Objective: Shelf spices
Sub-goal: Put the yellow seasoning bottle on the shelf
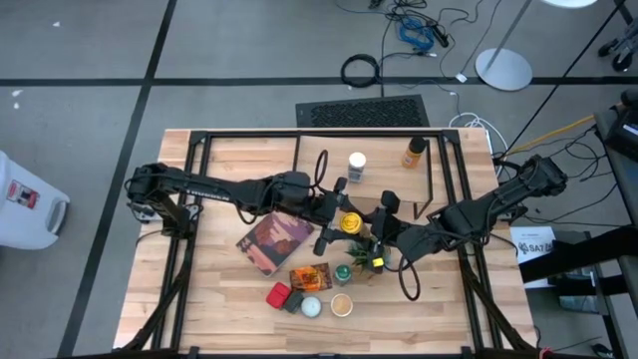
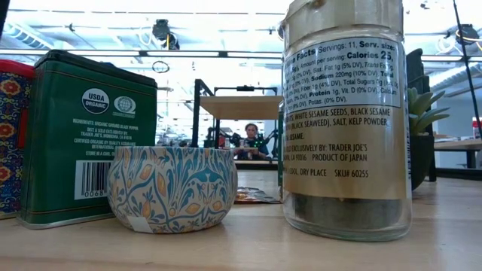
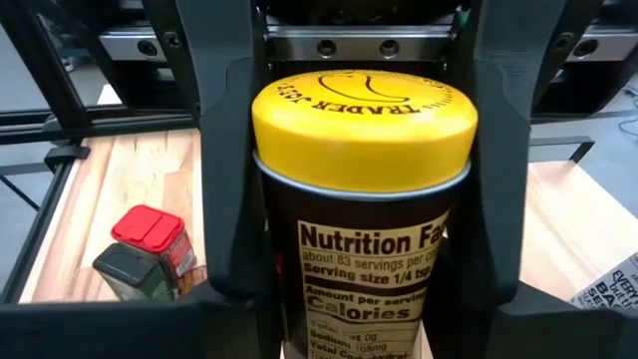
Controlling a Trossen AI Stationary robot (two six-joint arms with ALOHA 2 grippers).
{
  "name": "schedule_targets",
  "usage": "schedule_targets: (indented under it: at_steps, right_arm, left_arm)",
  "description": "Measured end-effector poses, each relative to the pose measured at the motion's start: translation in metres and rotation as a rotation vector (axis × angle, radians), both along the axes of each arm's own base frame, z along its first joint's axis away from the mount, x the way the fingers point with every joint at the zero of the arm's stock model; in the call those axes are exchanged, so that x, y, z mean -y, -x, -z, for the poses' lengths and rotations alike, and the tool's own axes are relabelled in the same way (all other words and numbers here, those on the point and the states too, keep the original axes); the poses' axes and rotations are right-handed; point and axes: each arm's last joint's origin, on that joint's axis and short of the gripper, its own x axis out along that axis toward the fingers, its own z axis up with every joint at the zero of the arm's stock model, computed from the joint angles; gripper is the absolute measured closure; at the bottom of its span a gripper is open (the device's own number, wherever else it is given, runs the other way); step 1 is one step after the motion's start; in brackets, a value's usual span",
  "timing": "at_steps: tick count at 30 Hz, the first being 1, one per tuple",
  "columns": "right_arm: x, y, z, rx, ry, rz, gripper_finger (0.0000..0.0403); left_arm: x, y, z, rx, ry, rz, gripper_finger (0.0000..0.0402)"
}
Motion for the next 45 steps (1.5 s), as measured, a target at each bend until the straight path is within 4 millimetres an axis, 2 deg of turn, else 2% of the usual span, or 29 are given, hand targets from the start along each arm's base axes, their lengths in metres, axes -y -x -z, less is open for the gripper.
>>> schedule_targets:
  at_steps: [8,13,16,23,29,33,39,45]
  right_arm:
    - [0.001,-0.001,0.0,0.001,0.018,0.021,0.0244]
    - [0.0,0.0,0.002,0.002,0.033,0.051,0.0244]
    - [-0.002,0.002,0.001,0.019,0.049,0.078,0.0244]
    - [-0.002,0.01,-0.007,0.067,0.114,0.171,0.0244]
    - [0.003,0.026,-0.022,0.112,0.143,0.22,0.0244]
    - [0.011,0.038,-0.028,0.115,0.173,0.278,0.0244]
    - [0.025,0.059,-0.035,0.115,0.218,0.392,0.0244]
    - [0.034,0.074,-0.032,0.095,0.227,0.457,0.0244]
  left_arm:
    - [0.0,0.0,0.001,-0.013,-0.008,0.006,0.0185]
    - [-0.001,0.004,-0.007,0.013,-0.008,-0.002,0.0113]
    - [-0.001,0.011,-0.016,0.037,-0.02,-0.001,0.0087]
    - [-0.005,0.038,-0.044,0.067,-0.061,-0.017,0.008]
    - [-0.007,0.066,-0.056,-0.017,-0.097,-0.039,0.0079]
    - [-0.007,0.076,-0.052,-0.118,-0.14,-0.085,0.0082]
    - [-0.006,0.076,-0.039,-0.228,-0.147,-0.093,0.0107]
    - [-0.003,0.071,-0.013,-0.267,-0.132,-0.087,0.0122]
